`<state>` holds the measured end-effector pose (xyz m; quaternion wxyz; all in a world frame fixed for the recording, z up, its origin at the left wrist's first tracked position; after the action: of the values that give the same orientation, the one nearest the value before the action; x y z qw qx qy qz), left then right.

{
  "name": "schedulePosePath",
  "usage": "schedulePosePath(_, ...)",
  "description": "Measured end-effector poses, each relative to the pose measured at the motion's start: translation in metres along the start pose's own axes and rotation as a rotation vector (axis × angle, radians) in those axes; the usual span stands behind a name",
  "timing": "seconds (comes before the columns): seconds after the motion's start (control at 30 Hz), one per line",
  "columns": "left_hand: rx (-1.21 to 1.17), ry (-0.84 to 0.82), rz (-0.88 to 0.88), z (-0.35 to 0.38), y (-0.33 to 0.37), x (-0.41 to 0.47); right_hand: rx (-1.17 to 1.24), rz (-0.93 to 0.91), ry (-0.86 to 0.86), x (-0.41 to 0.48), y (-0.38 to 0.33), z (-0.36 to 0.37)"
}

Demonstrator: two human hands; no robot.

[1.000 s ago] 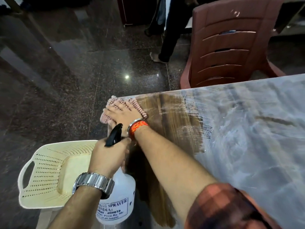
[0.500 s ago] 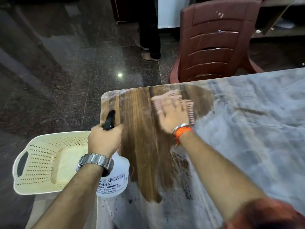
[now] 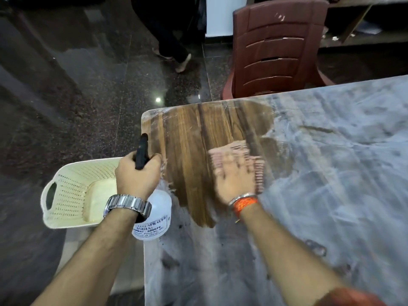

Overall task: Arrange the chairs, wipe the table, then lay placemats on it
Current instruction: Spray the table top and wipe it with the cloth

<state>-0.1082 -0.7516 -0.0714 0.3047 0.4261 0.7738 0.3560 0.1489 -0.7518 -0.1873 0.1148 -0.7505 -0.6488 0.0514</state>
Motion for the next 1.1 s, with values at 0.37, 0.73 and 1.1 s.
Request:
schedulePosePath(0.37,-0.046,-0.031,0.088,-0.055,0.012,-0.030,-0.055,-0.028,-0.089,-0.060,-0.005,0.010)
schedulePosePath(0.73,0.021,0.009,0.097,-0.081,-0.036,-0.064,0.069,-0.369,-0.236,-0.030,-0.193,0.050)
schedulePosePath(1.1,0.048,0.031,0.085,-0.099,-0.044,-0.119,0.069,-0.656,-0.336,-0.231,-0.172,0.024)
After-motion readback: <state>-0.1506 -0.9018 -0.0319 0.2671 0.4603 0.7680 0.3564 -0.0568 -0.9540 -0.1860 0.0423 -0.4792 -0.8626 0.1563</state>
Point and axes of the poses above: each hand's wrist, its own x-axis towards the middle knuckle, its own z-axis out of the palm, y = z × x, the point moved 9 cm from there along x, towards the middle knuckle, and after that the axes turned 2 degrees about y, right-handed, at the moved point
